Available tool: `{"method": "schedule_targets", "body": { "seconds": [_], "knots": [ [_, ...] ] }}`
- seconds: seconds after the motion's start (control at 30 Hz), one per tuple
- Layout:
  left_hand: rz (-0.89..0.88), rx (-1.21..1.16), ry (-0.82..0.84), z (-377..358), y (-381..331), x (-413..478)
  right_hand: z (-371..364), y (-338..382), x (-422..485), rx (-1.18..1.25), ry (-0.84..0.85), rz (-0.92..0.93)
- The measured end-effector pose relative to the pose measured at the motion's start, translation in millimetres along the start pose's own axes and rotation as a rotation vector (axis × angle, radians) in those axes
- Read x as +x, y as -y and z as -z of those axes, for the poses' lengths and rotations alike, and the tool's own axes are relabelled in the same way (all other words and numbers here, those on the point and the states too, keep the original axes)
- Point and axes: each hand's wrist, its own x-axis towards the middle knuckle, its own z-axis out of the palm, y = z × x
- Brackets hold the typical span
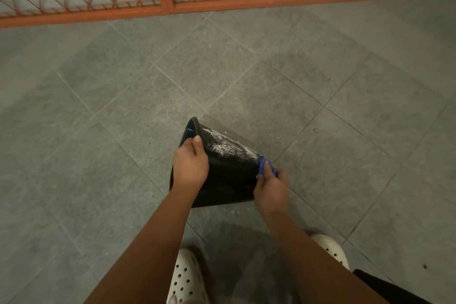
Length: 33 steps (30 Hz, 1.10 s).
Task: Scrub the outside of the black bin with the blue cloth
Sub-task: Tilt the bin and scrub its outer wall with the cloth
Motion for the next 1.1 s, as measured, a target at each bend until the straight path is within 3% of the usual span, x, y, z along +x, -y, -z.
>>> {"method": "schedule_targets", "body": {
  "seconds": [0.07, 0.17, 0.23, 0.37, 0.47, 0.63, 0.77, 0.97, 1.1],
  "knots": [
    [-0.017, 0.022, -0.005, -2.7, -0.9, -1.1, 0.5, 16.4, -4.2, -0.027, -0.002, -0.053],
    [-0.034, 0.034, -0.025, -2.2, -0.3, -4.0, -5.6, 22.8, -11.5, -0.051, -0.052, 0.169],
    [-0.047, 0.044, -0.045, -0.8, 2.1, -6.0, -7.9, 13.4, -3.5, -0.109, -0.013, 0.219],
    [-0.052, 0.02, -0.033, -0.1, 3.4, -5.5, 1.6, -1.9, 18.7, -0.159, 0.058, 0.018],
    [-0.027, -0.051, 0.013, 1.1, 2.5, -1.6, 8.0, -5.0, 13.3, -0.157, 0.065, -0.01],
    [0.037, -0.164, 0.041, -2.2, -0.4, -2.5, -6.2, 17.5, -26.5, -0.033, -0.146, 0.323],
    [0.072, -0.222, 0.045, -4.1, 0.4, -2.7, -5.3, 47.1, -35.7, 0.009, -0.19, 0.525],
    [0.001, -0.202, 0.056, -3.1, 1.5, -4.8, 5.9, 81.1, -12.3, -0.083, -0.114, 0.602],
    [-0.031, -0.174, 0.054, -2.3, 7.4, -5.9, 7.3, 84.6, -4.0, -0.116, -0.047, 0.529]
  ]
}}
